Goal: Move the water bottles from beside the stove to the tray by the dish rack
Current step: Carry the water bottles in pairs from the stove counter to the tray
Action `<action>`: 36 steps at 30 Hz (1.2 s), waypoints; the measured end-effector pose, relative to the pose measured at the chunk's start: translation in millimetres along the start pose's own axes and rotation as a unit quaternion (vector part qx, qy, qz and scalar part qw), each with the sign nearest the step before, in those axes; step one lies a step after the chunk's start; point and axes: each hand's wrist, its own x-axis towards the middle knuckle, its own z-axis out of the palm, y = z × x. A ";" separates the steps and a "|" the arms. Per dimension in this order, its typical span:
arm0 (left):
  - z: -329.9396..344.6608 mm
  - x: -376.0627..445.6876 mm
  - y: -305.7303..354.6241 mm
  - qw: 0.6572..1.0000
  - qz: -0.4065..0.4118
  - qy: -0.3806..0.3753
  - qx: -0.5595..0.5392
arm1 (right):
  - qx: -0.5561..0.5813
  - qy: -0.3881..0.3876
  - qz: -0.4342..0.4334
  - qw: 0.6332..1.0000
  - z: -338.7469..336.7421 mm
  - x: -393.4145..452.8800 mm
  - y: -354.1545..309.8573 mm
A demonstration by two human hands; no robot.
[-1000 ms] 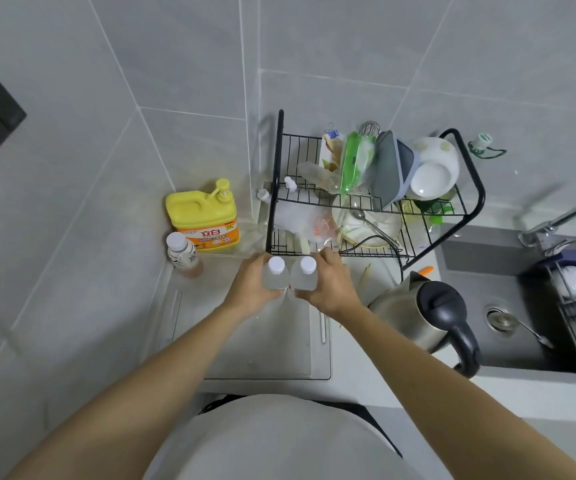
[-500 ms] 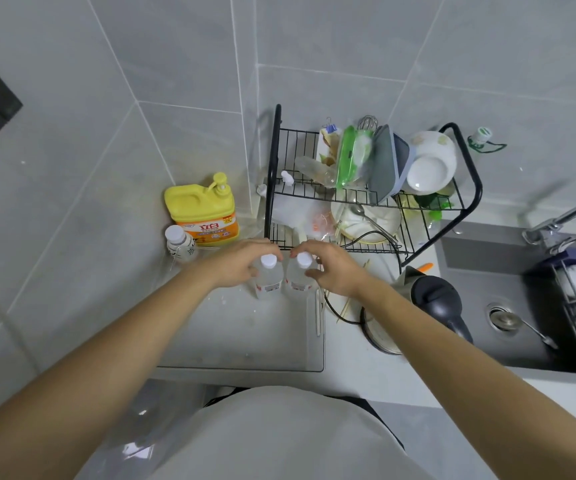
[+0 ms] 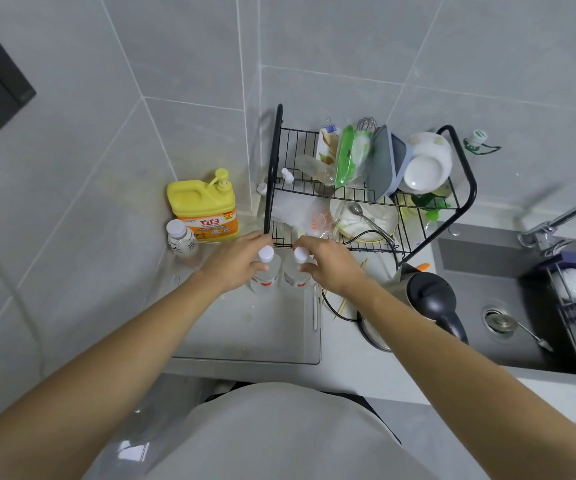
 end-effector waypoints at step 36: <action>16.5 14.5 28.8 0.994 -0.088 0.057 0.007 | -0.021 0.010 0.049 0.999 -5.6 1.1 -8.3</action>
